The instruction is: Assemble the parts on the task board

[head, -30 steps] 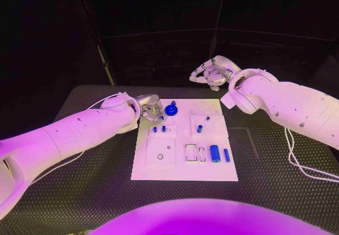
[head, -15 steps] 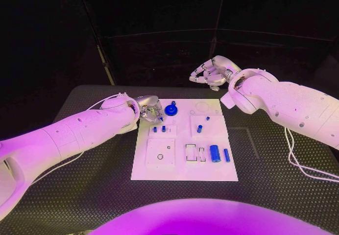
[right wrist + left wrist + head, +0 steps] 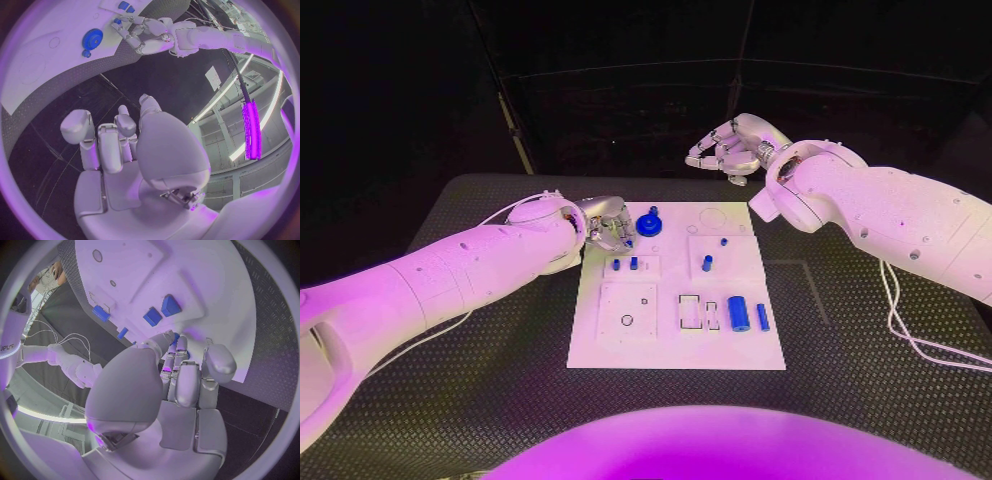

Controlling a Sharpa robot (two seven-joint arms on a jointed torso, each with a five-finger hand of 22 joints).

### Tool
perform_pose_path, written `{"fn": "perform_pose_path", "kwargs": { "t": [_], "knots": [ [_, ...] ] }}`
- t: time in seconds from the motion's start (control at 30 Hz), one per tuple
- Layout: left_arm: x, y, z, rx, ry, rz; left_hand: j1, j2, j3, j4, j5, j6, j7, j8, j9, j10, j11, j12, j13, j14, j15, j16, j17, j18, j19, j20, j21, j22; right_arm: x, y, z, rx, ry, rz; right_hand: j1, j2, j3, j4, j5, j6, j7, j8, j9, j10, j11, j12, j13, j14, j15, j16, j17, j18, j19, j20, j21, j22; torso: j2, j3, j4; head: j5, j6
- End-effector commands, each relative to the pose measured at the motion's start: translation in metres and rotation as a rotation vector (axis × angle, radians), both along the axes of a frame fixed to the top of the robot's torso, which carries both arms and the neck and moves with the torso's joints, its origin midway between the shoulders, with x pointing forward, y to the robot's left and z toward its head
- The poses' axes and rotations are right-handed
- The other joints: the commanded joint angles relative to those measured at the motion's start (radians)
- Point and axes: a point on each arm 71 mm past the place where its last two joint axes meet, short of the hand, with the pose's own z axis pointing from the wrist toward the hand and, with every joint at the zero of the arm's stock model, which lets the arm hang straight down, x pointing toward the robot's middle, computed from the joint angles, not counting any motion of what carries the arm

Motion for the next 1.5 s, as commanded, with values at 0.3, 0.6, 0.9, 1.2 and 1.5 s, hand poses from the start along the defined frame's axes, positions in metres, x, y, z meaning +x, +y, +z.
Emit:
{"fn": "perform_pose_path", "kwargs": {
  "t": [0.3, 0.6, 0.9, 1.2, 1.5],
  "knots": [
    [-0.001, 0.001, -0.003, 0.012, 0.017, -0.006, -0.017, -0.016, 0.014, -0.002, -0.006, -0.025, 0.007, -0.022, -0.008, 0.002, 0.006, -0.020, 0.000, 0.022, 0.002, 0.004, -0.006, -0.012, 0.000, 0.001, 0.002, 0.004, 0.000, 0.000, 0.002, 0.002, -0.005, 0.008, 0.001, 0.012, -0.007, 0.000, 0.007, 0.007, -0.004, 0.007, 0.001, 0.005, -0.002, 0.006, 0.001, 0.055, -0.005, 0.002, 0.055, 0.018, 0.005, -0.005, -0.005, 0.001, 0.000, 0.0001, -0.0004, -0.003, 0.000],
    [0.000, 0.004, -0.003, 0.008, 0.003, 0.006, -0.033, -0.035, 0.035, -0.005, -0.006, -0.156, -0.022, -0.023, -0.010, 0.003, -0.003, -0.034, 0.001, 0.020, -0.004, 0.004, -0.014, -0.011, -0.001, -0.003, 0.000, 0.009, 0.001, -0.001, 0.001, 0.002, -0.005, 0.004, 0.003, 0.013, -0.010, 0.000, 0.006, 0.008, -0.004, 0.009, 0.001, -0.004, -0.003, -0.004, -0.011, 0.053, -0.005, -0.004, 0.048, 0.020, 0.001, -0.006, -0.010, -0.008, 0.000, -0.0003, 0.0008, -0.003, 0.000],
    [0.000, 0.010, -0.002, 0.003, -0.007, 0.026, -0.052, -0.048, 0.039, -0.003, -0.007, -0.225, -0.032, -0.022, -0.009, -0.027, 0.007, -0.043, -0.004, 0.015, 0.003, -0.003, -0.030, -0.009, -0.007, 0.000, -0.016, 0.003, 0.002, -0.006, -0.002, -0.014, 0.021, -0.010, 0.017, 0.021, -0.025, 0.003, 0.007, -0.009, -0.005, 0.011, -0.001, -0.205, -0.002, -0.315, -0.345, 0.036, -0.006, -0.057, -0.015, 0.036, -0.040, -0.008, -0.074, -0.099, 0.000, -0.0016, 0.0011, -0.006, 0.000],
    [0.003, 0.029, 0.005, -0.023, -0.011, 0.077, -0.055, -0.048, 0.042, -0.007, -0.006, -0.210, -0.023, -0.013, -0.004, -0.055, 0.015, -0.042, -0.005, 0.013, 0.009, -0.005, -0.037, -0.006, -0.014, 0.006, -0.035, -0.006, 0.000, -0.022, -0.015, -0.173, 0.024, -0.007, 0.150, 0.030, 0.014, -0.028, -0.148, 0.021, 0.000, 0.023, 0.000, -0.232, 0.001, -0.603, -0.574, 0.022, -0.007, -0.128, -0.095, 0.043, -0.049, -0.011, -0.118, -0.151, -0.001, -0.0010, 0.0016, -0.008, 0.000],
    [0.003, 0.076, 0.032, -0.330, 0.026, 0.245, -0.053, -0.040, 0.053, -0.021, -0.007, -0.093, 0.006, 0.033, 0.009, -0.009, 0.005, -0.012, 0.008, -0.042, 0.003, -0.085, -0.177, 0.026, -0.093, 0.005, -0.204, -0.110, -0.025, -0.040, -0.039, -0.422, -0.060, 0.043, 0.230, 0.000, 0.055, -0.045, -0.195, 0.064, -0.012, -0.008, -0.004, -0.195, 0.003, -0.809, -0.775, 0.032, -0.004, -0.122, -0.084, 0.039, -0.032, -0.008, -0.110, -0.134, -0.002, 0.0013, -0.0026, -0.017, 0.000]
  ]
}}
